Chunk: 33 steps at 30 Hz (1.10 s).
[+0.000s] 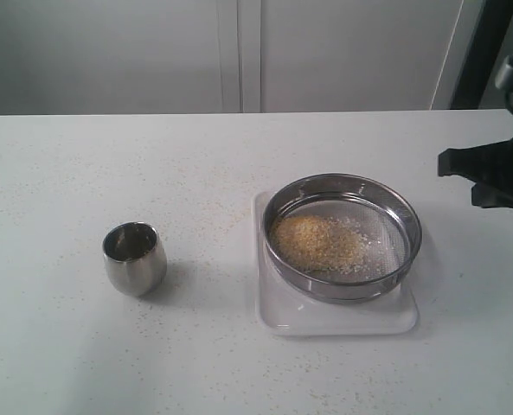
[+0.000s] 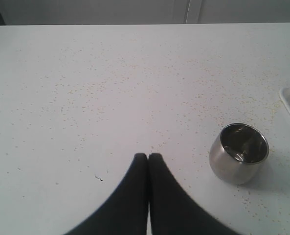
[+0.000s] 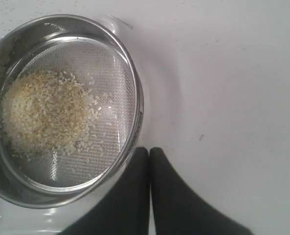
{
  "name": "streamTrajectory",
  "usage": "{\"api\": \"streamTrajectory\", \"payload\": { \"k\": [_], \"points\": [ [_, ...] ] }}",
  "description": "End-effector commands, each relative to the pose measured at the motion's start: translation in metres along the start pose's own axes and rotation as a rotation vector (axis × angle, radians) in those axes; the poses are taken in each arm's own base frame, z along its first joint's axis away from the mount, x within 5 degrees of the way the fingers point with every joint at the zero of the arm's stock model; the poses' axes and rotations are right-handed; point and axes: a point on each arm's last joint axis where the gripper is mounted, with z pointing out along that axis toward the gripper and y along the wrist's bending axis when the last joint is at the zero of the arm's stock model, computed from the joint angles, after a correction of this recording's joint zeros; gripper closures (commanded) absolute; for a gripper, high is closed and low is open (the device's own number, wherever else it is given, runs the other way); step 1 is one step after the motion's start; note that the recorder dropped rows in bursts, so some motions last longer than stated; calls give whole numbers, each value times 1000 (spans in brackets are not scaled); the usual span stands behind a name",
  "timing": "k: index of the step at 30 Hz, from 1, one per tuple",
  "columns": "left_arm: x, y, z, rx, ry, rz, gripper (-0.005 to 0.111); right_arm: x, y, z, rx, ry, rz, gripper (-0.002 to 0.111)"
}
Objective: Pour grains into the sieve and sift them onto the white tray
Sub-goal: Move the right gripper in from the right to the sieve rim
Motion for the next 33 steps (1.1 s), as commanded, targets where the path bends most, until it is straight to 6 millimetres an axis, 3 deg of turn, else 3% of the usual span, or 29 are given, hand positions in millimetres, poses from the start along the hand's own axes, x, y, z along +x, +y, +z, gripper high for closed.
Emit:
{"api": "streamTrajectory", "payload": {
  "k": [1,11,22,33],
  "points": [
    [2,0,-1,1,0,-2,107,-11,4,23,-30,46,-6,108],
    [2,0,-1,1,0,-2,107,-21,7,64,-38,65,-21,108],
    [2,0,-1,1,0,-2,107,-23,9,68,-59,41,83,108],
    [2,0,-1,1,0,-2,107,-39,14,86,-76,185,-4,106]
  ]
}}
